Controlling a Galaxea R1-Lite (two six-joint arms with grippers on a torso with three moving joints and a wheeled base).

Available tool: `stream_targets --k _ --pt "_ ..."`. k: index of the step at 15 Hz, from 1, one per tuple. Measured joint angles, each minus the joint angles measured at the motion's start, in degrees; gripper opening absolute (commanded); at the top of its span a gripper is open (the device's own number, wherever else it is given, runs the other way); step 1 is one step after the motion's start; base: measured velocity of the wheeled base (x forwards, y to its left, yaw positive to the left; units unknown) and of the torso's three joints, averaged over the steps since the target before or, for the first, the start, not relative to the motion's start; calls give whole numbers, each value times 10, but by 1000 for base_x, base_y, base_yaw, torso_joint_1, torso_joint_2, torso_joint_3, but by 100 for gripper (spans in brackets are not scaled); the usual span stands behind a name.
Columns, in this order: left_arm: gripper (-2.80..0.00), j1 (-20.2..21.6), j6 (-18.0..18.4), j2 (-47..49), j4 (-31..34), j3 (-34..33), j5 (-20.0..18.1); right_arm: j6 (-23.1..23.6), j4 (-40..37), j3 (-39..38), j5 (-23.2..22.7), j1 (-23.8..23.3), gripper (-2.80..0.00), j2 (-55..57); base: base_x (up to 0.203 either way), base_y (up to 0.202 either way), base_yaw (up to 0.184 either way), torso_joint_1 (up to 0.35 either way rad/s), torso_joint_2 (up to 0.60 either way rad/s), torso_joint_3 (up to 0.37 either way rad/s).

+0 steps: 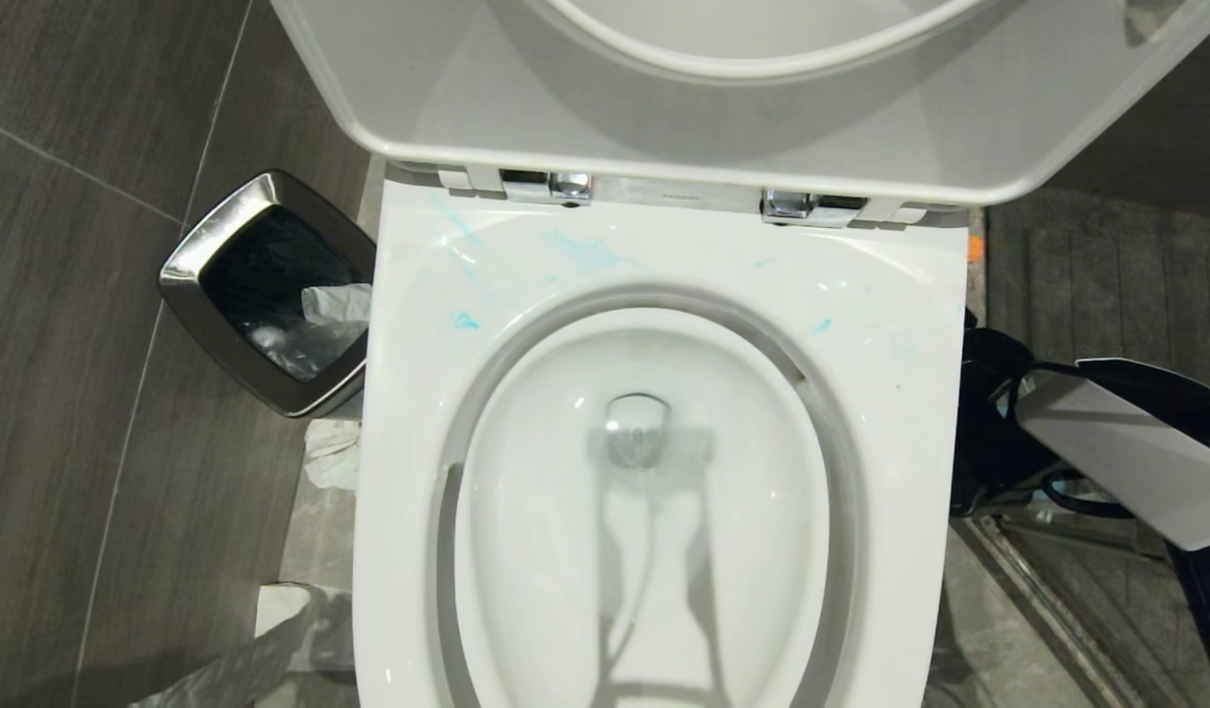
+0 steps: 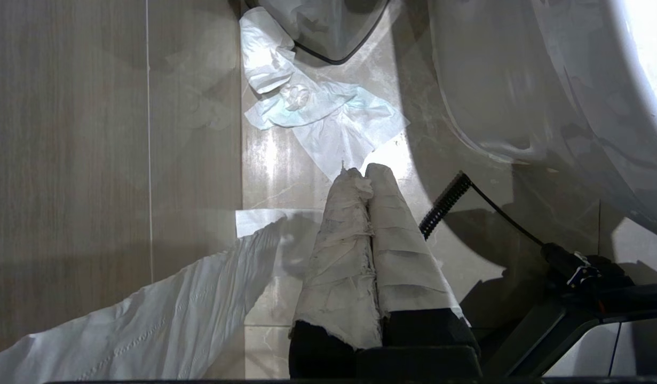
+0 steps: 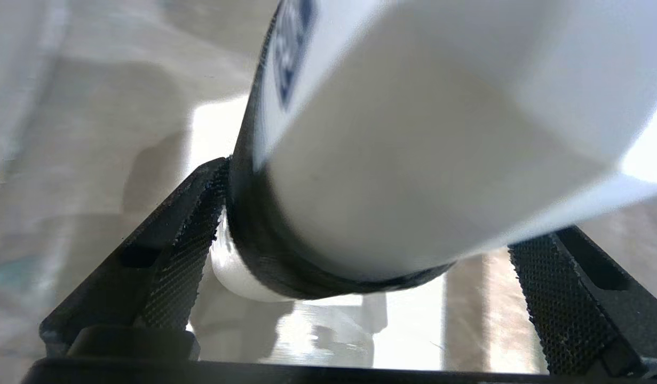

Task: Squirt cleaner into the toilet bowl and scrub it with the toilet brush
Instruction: Pour in the cleaning agent

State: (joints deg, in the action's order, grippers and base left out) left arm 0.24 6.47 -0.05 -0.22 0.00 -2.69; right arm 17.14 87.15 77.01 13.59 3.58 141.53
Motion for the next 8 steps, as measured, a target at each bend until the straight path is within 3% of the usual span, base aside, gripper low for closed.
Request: stream_targets --k 8 --pt "-280 0 0 0 0 0 0 1 0 6 -7 -5 0 1 0 0 0 0 0 0"
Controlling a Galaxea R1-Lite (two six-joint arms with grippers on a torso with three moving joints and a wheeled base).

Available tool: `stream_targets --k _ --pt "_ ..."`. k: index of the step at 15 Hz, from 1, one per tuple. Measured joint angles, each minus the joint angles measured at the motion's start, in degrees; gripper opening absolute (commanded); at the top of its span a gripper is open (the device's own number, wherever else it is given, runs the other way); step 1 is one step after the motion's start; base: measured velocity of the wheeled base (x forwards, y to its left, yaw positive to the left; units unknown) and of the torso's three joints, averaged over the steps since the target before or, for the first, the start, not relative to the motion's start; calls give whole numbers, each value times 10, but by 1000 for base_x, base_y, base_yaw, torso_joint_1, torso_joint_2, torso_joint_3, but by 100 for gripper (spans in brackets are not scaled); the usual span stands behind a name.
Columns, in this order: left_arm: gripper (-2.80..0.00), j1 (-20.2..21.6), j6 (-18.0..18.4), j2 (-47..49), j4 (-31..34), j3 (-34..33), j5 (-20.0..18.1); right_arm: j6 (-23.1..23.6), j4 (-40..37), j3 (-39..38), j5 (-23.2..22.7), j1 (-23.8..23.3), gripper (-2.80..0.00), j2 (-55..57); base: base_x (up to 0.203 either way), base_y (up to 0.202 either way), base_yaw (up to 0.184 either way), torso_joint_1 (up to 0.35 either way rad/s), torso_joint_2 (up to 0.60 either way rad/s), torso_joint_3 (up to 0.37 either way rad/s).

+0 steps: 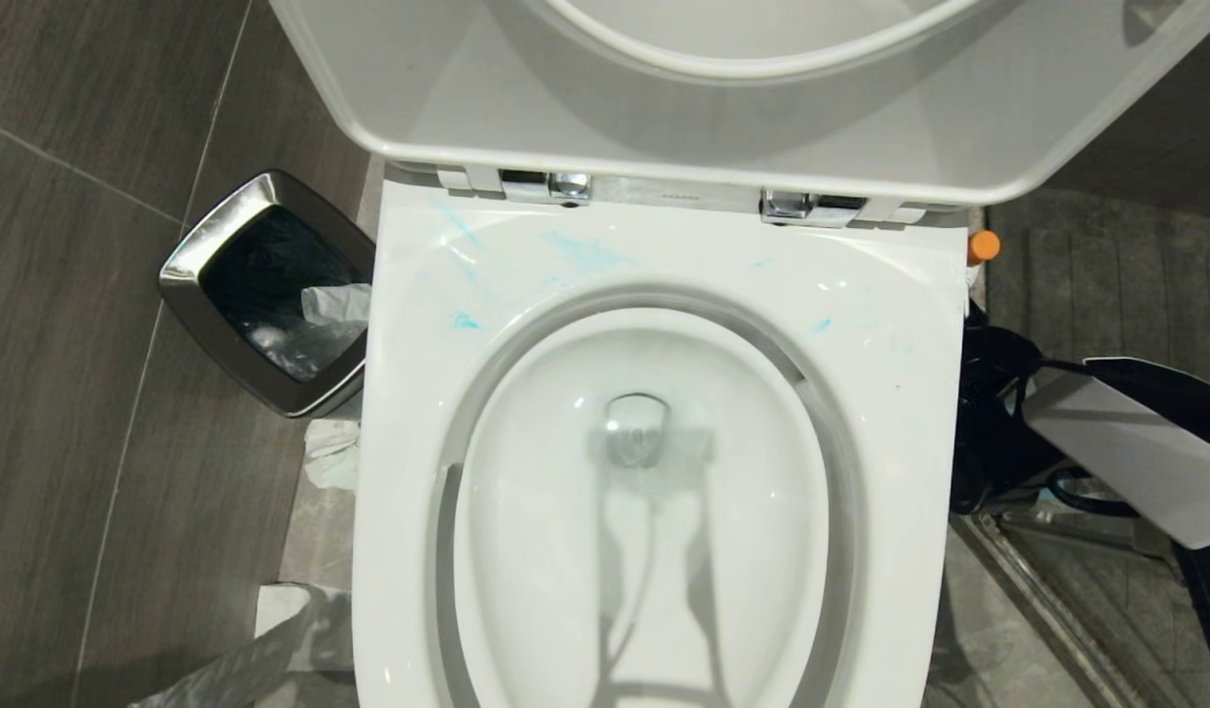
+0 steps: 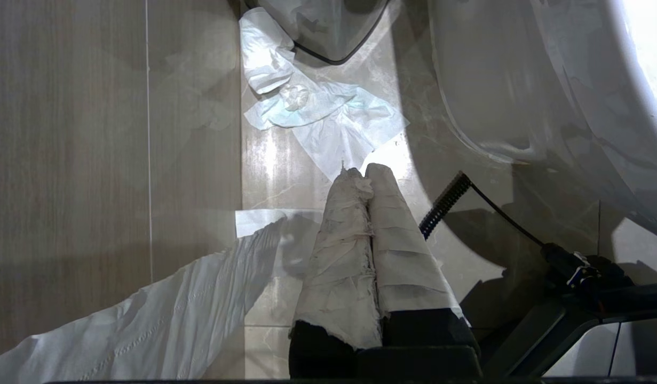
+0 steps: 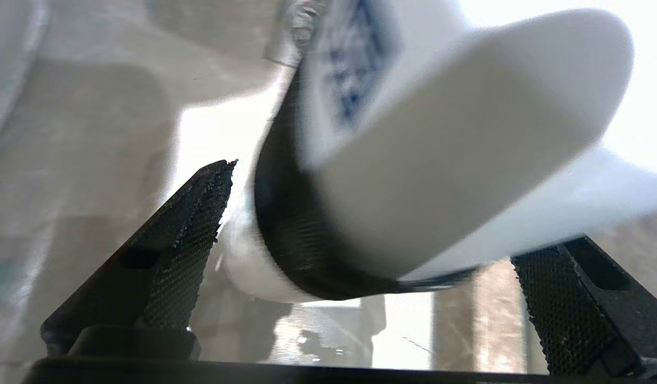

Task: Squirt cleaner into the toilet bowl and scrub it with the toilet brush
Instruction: Pour in the cleaning agent

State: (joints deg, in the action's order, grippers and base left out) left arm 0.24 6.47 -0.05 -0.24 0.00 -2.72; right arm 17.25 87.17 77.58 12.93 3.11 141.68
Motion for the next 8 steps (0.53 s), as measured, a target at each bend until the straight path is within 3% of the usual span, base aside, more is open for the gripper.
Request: stream_targets --k 8 --pt "-280 0 0 0 0 0 0 6 0 69 -16 5 0 34 0 0 0 0 0 0"
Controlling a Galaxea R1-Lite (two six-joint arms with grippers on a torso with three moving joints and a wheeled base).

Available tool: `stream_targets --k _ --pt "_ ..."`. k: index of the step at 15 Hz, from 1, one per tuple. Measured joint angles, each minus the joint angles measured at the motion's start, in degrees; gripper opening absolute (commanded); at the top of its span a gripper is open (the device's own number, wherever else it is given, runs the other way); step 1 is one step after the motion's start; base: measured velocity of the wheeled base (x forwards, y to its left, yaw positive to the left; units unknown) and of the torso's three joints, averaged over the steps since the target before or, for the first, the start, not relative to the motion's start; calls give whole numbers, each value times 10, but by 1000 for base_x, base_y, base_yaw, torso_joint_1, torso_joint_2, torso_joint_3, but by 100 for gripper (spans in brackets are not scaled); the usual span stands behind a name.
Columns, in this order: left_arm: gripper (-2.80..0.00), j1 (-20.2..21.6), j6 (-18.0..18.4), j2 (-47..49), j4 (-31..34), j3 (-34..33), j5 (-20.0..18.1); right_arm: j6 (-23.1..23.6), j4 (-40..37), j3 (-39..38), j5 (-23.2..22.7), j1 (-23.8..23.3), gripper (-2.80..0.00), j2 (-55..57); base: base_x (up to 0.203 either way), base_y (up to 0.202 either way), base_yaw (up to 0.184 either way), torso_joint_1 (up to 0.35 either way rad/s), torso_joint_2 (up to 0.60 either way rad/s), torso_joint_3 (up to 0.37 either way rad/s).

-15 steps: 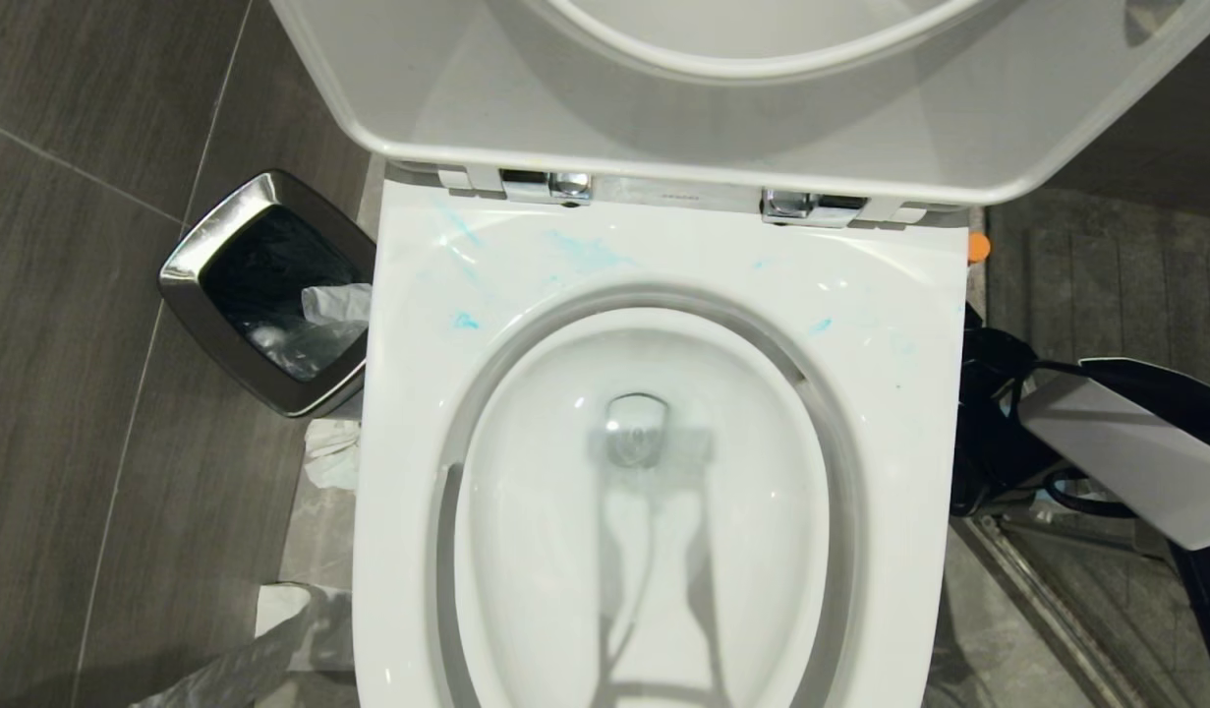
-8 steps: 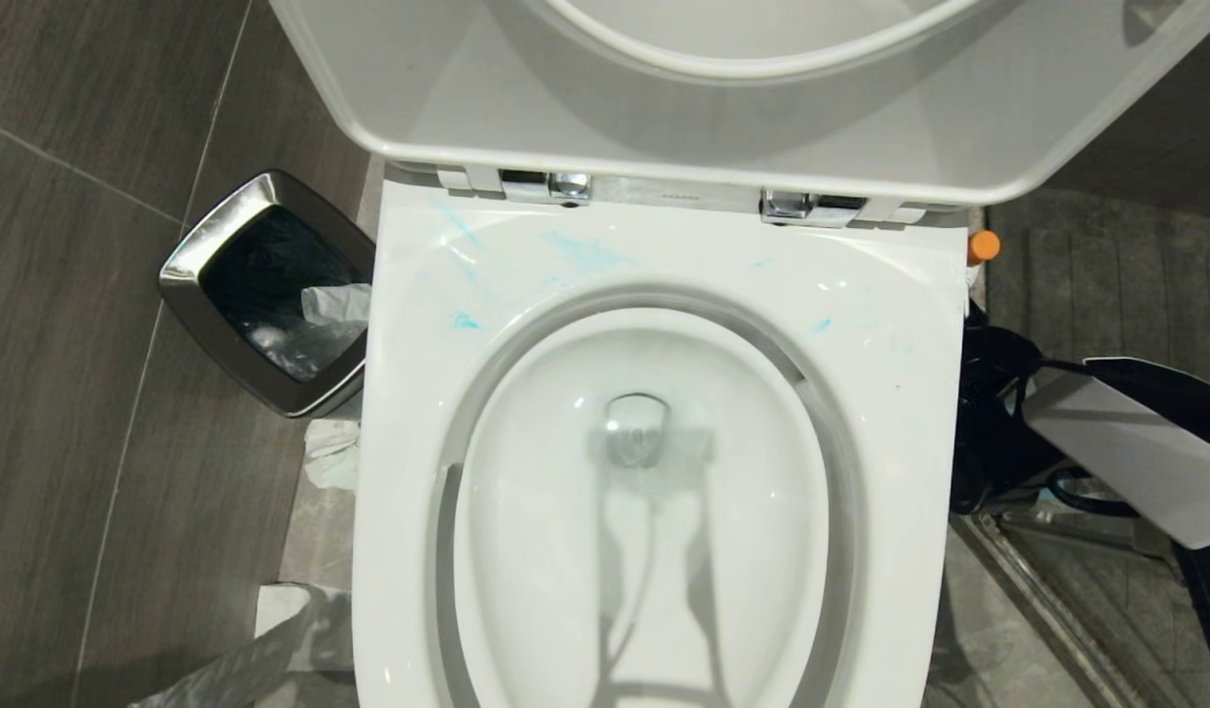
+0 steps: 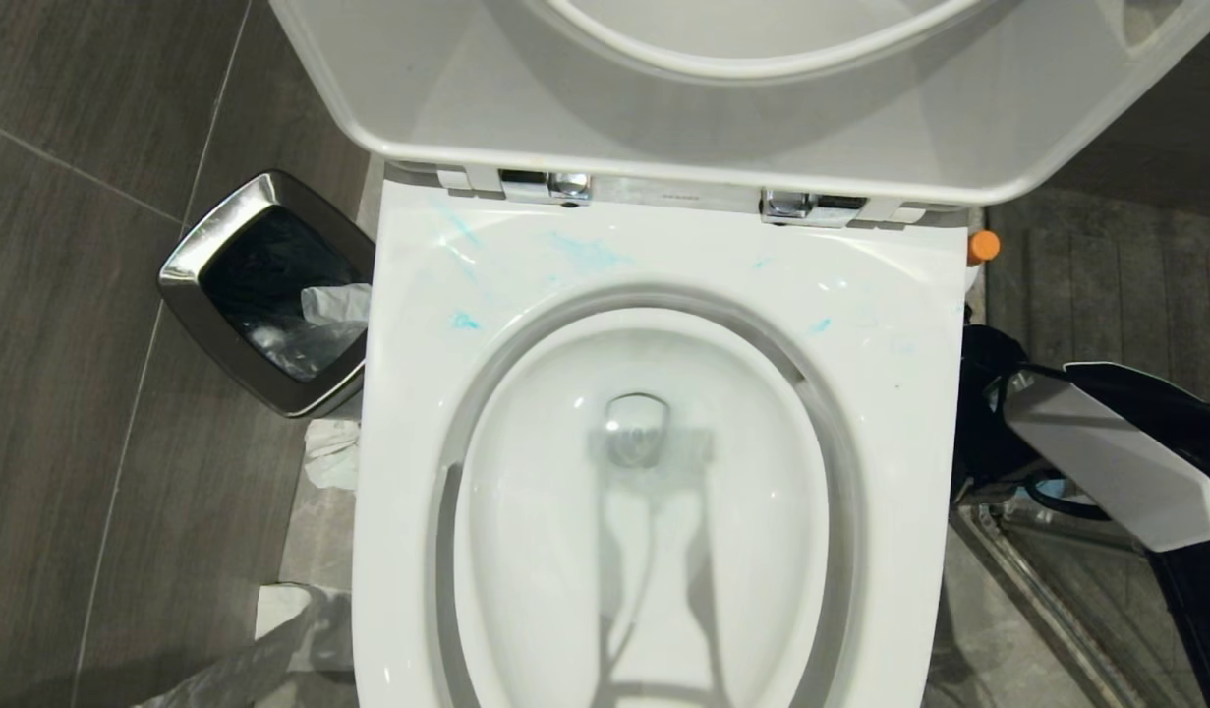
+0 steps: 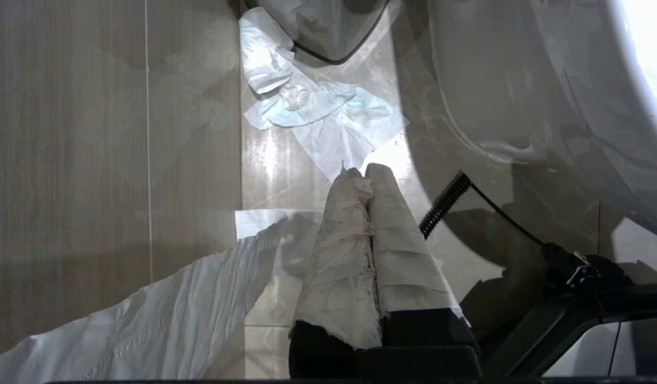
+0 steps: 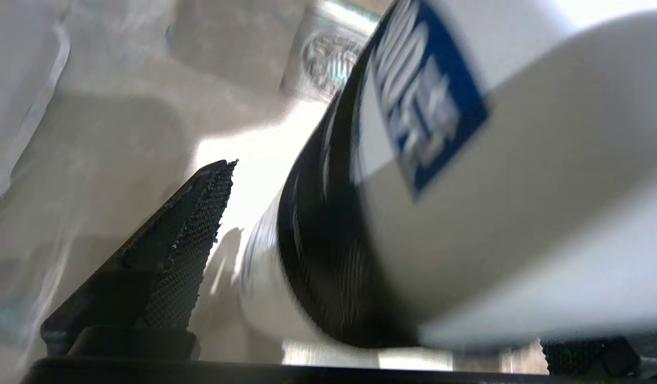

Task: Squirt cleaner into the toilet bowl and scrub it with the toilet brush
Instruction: Pour in the cleaning agent

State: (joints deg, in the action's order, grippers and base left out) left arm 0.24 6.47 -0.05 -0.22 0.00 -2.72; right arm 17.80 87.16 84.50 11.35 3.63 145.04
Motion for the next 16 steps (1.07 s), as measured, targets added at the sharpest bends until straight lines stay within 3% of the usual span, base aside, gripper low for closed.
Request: stream_targets --k 6,12,16 --pt "-280 0 0 0 0 0 0 -25 0 68 4 -3 0 23 0 0 0 0 0 0" --pt "-280 0 0 0 0 0 0 -130 0 79 42 -7 0 26 0 0 0 0 0 0" --pt "-280 0 0 0 0 0 0 -135 0 81 36 -8 0 25 0 0 0 0 0 0"
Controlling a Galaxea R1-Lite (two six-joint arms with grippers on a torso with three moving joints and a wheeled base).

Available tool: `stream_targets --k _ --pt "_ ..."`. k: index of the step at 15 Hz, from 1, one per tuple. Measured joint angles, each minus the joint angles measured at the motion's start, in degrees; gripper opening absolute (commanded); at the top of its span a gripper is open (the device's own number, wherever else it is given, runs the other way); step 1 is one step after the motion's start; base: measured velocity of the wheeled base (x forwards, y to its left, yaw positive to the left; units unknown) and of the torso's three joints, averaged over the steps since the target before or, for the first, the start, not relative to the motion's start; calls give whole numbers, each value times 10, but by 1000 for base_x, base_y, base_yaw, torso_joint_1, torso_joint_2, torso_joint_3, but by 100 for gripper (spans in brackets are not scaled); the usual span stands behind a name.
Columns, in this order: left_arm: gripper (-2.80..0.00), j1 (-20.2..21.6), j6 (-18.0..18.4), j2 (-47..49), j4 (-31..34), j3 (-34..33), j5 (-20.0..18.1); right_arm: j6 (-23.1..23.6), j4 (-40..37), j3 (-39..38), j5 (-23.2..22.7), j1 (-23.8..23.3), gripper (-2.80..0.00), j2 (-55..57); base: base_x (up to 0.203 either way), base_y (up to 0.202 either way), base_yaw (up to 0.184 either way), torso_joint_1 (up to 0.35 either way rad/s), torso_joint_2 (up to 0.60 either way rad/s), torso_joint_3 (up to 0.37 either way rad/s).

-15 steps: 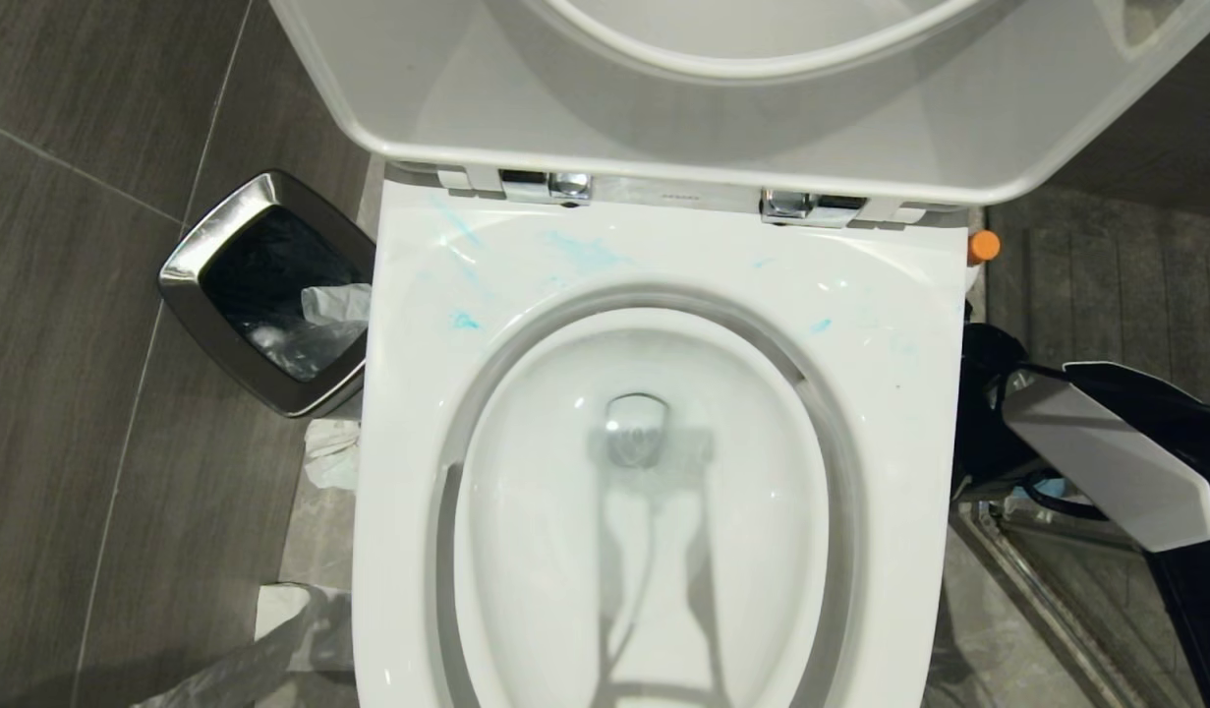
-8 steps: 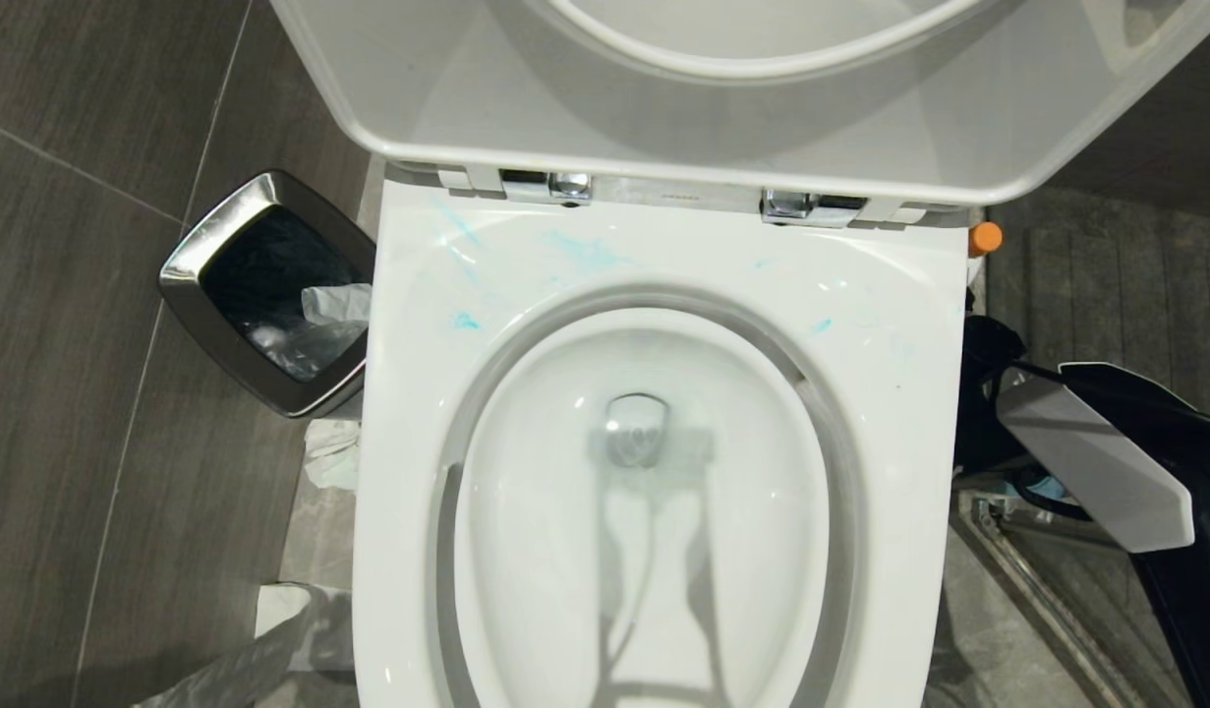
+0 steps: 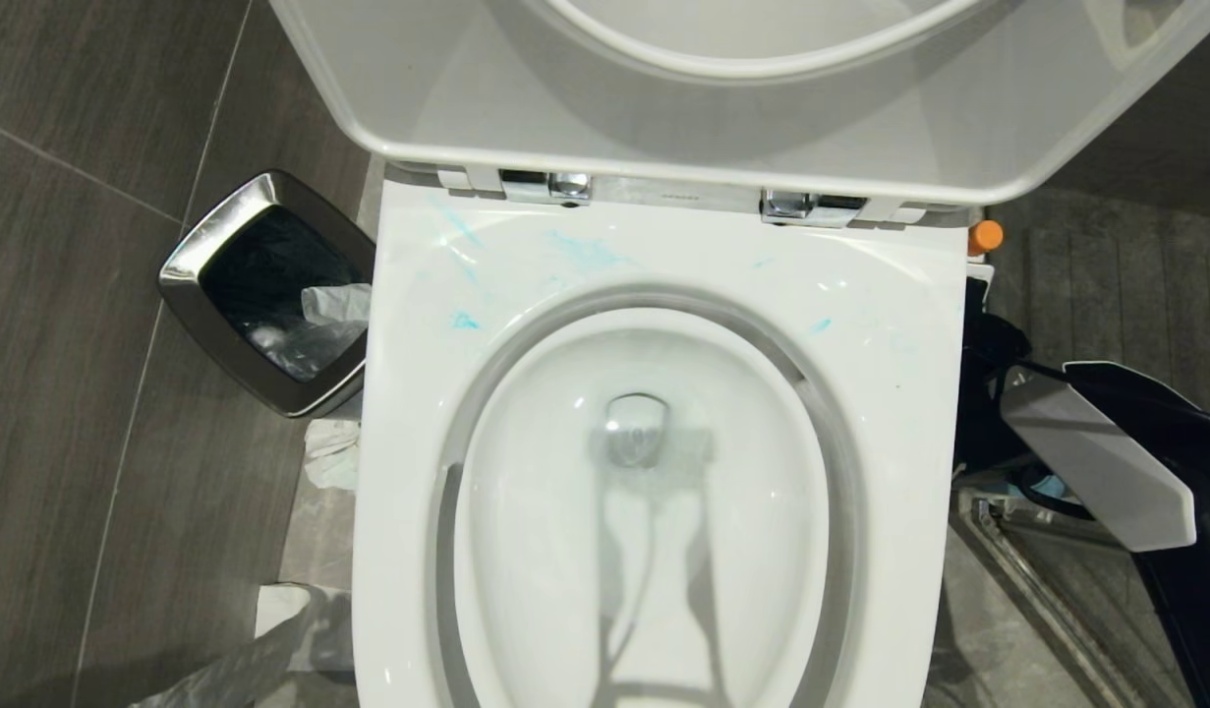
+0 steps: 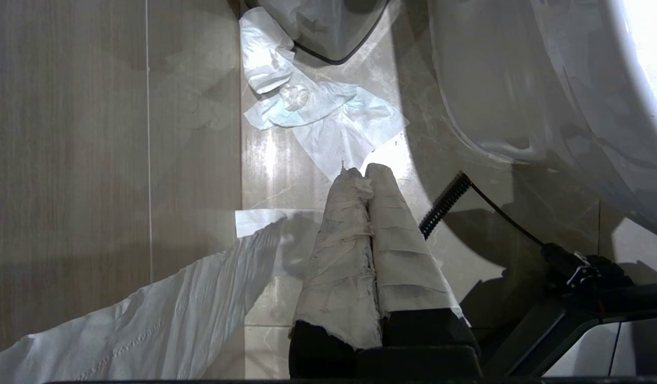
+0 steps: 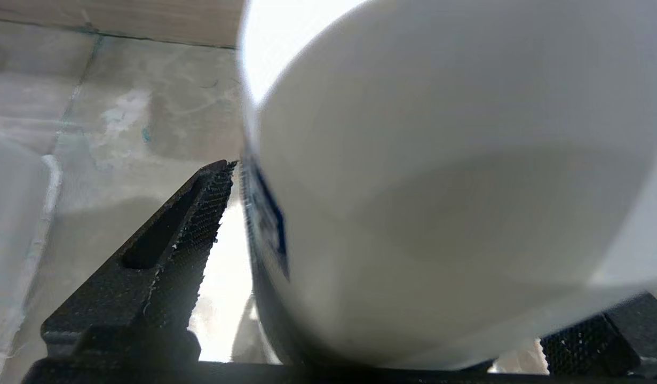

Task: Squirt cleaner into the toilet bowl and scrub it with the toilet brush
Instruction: Pour in the cleaning agent

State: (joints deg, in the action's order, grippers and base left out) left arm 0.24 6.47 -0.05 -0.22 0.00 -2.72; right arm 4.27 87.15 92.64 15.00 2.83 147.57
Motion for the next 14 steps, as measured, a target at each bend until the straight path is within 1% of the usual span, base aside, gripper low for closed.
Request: stream_targets --k 4,11,14 --pt "-280 0 0 0 0 0 0 1 0 7 -13 0 0 3 0 0 0 0 0 0" --pt "-280 0 0 0 0 0 0 6 0 17 -14 1 0 13 0 0 0 0 0 0" --pt "-280 0 0 0 0 0 0 20 0 28 -19 1 0 15 0 0 0 0 0 0"
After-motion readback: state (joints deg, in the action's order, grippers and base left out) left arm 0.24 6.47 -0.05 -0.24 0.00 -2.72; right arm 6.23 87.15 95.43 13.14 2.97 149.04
